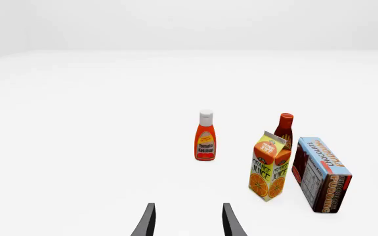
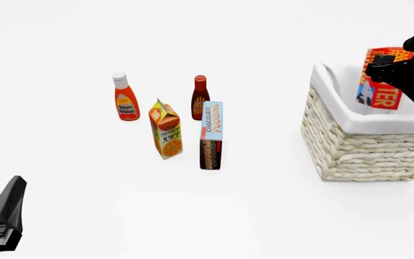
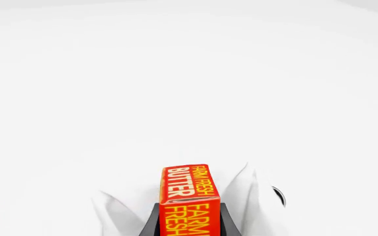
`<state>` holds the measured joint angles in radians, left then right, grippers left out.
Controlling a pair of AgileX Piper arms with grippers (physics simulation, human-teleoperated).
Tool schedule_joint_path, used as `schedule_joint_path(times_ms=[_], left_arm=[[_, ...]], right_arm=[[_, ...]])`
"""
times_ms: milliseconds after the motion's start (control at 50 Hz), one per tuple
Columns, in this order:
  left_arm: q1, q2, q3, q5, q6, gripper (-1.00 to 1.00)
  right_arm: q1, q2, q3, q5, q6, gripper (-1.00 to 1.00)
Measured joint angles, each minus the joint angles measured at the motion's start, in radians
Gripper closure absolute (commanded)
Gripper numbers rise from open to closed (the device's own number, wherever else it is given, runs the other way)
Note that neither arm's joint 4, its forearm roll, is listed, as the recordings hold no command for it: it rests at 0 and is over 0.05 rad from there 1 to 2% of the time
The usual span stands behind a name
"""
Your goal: Pick the butter and place it in the basket.
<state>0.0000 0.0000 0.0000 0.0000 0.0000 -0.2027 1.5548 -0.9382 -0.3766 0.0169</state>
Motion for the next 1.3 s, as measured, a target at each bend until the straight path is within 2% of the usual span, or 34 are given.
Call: schedule_joint_path(times_ms=[280,300,1300], left_arm=[[0.000,0.000,0.000,0.000,0.000,-1.00],[0.000,0.000,0.000,0.000,0.000,-1.00],[0.000,0.000,0.000,0.000,0.000,-1.00]], right_arm=[[-0.001,0.008,-0.014,0.012,-0.007,1.00],[-0.001,0.009,-0.014,0.012,-0.007,-1.00],[0.001,-0.027,-0.021,0.012,0.013,-1.00]])
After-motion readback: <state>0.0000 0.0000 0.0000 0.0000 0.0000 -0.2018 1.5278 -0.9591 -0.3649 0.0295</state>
